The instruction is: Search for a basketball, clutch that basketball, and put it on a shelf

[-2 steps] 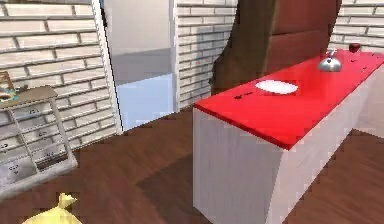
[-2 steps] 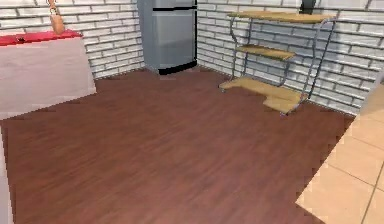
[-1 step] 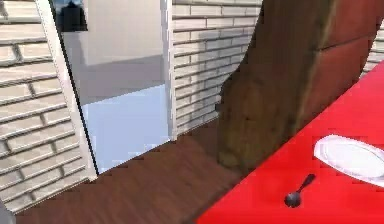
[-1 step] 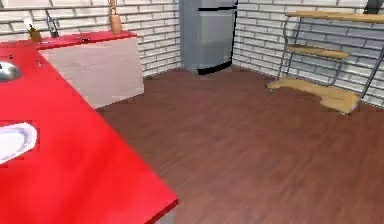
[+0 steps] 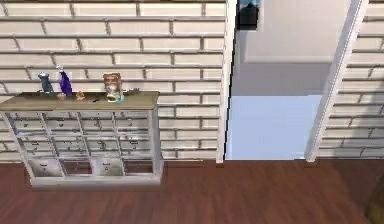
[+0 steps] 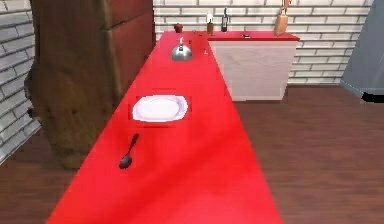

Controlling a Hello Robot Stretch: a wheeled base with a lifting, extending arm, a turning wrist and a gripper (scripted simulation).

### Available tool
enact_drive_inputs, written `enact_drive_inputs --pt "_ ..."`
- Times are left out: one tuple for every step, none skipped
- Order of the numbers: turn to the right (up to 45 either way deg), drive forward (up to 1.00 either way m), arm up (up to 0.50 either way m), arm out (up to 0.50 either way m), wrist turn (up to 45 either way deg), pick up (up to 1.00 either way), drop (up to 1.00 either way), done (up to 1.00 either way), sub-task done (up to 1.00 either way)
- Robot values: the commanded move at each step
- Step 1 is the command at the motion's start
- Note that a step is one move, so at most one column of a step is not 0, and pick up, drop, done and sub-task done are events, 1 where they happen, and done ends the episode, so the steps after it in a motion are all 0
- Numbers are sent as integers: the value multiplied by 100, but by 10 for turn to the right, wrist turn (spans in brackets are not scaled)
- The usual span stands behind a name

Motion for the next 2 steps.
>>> enact_drive_inputs --pt "0 45 0 0 0 0 0 0 0" --pt "330 0 0 0 0 0 0 0 0"
